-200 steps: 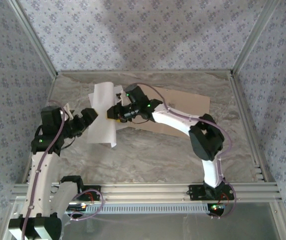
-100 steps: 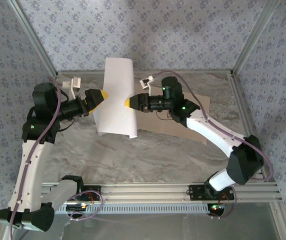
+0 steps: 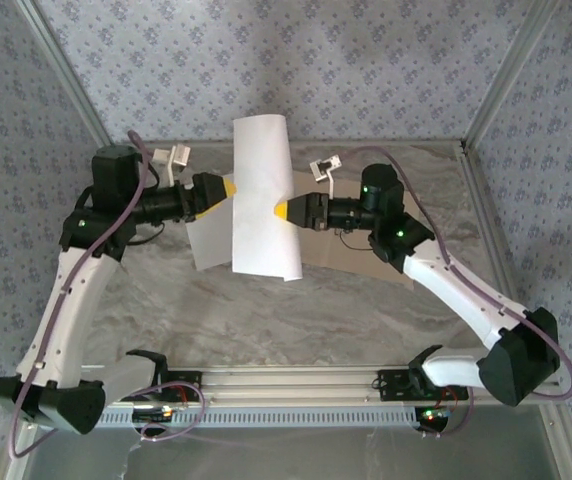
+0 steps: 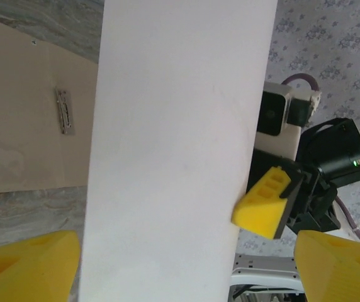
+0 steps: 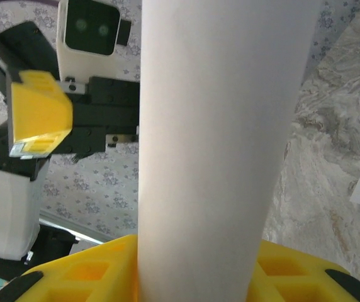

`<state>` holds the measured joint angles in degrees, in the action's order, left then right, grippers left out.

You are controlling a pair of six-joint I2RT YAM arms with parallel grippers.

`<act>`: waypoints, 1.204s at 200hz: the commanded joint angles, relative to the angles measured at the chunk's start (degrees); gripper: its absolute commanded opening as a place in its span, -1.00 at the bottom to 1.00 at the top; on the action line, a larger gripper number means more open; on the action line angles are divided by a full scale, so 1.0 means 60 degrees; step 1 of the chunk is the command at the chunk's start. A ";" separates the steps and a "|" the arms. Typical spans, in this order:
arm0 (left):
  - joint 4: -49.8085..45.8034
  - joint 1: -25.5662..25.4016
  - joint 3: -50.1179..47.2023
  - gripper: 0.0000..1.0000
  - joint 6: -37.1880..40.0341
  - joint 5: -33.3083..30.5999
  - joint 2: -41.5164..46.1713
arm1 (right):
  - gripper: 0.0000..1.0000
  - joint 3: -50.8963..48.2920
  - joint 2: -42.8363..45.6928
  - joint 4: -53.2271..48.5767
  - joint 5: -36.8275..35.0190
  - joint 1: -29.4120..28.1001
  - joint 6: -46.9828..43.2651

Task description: Put the files into the folder

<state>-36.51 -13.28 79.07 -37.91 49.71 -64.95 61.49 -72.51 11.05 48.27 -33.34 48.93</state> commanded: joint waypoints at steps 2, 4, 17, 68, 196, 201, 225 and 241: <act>-0.0129 -0.0071 0.0311 0.77 0.0508 0.0134 -0.0080 | -0.19 -0.0384 0.0404 0.0553 0.0121 0.0018 0.0264; -0.0101 -0.0079 0.0291 0.78 0.0504 0.0133 -0.0083 | -0.19 -0.0403 0.0430 0.0556 0.0128 0.0018 0.0275; 0.0169 -0.0133 0.0105 0.78 0.0396 0.0212 -0.0095 | -0.20 -0.0420 0.0523 0.0573 0.0198 0.0031 0.0290; 0.0682 -0.0588 -0.0372 0.82 0.0115 0.0464 -0.0219 | -0.27 -0.0304 0.0725 0.0695 0.0041 0.0009 0.0464; 0.3544 -0.0928 -0.1974 0.57 -0.1788 0.0888 0.0277 | -0.45 0.0268 0.0716 0.0642 -0.0331 0.0165 0.0473; 0.3604 -0.0955 -0.2013 0.57 -0.1822 0.0871 0.0292 | -0.45 0.0290 0.0718 0.0676 -0.0365 0.0165 0.0498; 0.3737 -0.1064 -0.2056 0.46 -0.1881 0.0928 0.0283 | -0.45 0.0348 0.0718 0.0722 -0.0454 0.0176 0.0532; 0.3939 -0.1158 -0.2067 0.38 -0.1975 0.1006 0.0279 | -0.44 0.0367 0.0746 0.0752 -0.0512 0.0191 0.0574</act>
<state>-17.72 -19.51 66.89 -48.29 53.43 -64.53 61.34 -69.19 13.61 46.26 -32.58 51.70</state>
